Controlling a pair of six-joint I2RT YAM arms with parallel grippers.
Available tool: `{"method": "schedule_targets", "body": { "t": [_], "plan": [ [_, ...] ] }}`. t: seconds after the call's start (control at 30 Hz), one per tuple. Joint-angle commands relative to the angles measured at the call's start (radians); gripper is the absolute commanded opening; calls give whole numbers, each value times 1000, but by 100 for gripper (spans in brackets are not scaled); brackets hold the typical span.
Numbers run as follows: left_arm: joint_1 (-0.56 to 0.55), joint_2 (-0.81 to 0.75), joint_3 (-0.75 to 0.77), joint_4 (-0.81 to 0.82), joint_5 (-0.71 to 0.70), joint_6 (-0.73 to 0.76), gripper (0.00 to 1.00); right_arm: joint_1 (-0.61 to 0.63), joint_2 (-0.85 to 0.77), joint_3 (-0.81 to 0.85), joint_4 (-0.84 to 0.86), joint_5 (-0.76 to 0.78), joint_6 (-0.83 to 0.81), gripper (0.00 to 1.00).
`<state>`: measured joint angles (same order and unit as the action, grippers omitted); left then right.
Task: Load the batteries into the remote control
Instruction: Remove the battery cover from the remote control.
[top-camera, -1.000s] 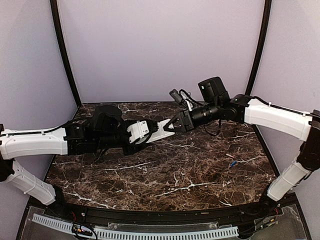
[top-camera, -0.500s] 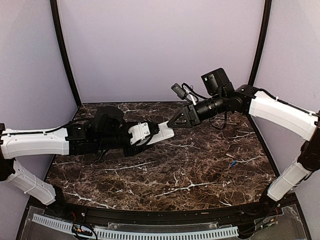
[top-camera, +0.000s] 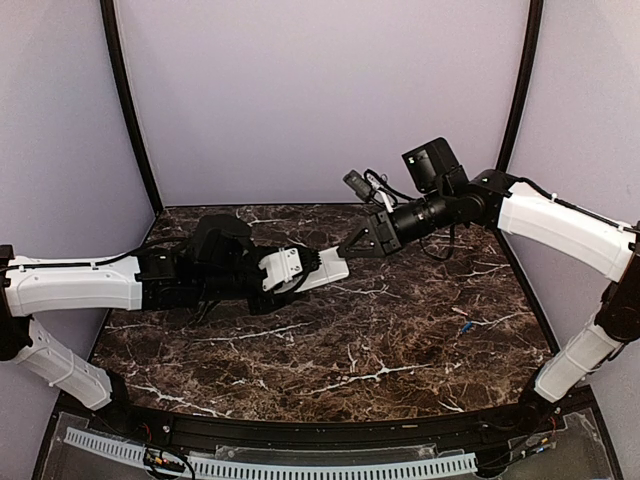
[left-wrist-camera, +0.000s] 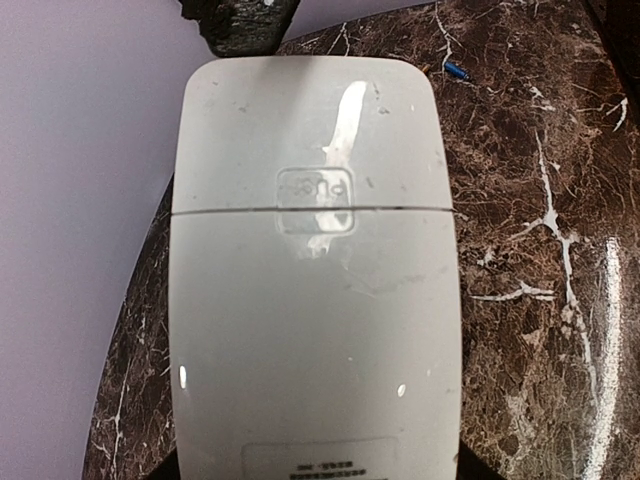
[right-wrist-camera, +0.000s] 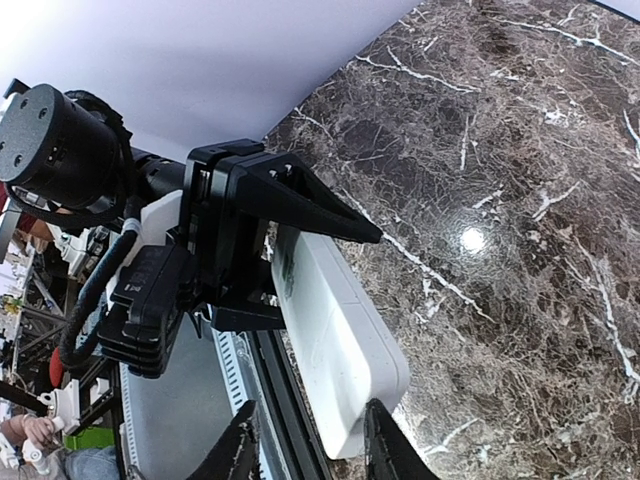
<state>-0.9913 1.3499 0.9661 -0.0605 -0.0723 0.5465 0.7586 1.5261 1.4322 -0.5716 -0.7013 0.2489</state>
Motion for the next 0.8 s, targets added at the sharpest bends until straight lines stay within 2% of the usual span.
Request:
{"method": "schedule_targets", "body": {
  "t": [0.0,0.13,0.27,0.5,0.67,0.77],
  "plan": [
    [-3,-3,23,6,4,-9,0,-4,-23,-12,-6,84,11,35],
    [-3,-2,23,6,4,-8,0,-6,-29,-13,-7,117,20,36],
    [-3,1,22,10,-2,-8,0,-4,-14,-29,-2,79,28,26],
    [-3,5,23,14,-1,-7,0,-5,-4,-42,29,14,50,19],
    [-3,9,23,17,-6,-6,0,-4,7,-54,47,-13,64,19],
    [-3,7,23,18,-5,-8,0,-3,6,-57,33,23,60,21]
  ]
}}
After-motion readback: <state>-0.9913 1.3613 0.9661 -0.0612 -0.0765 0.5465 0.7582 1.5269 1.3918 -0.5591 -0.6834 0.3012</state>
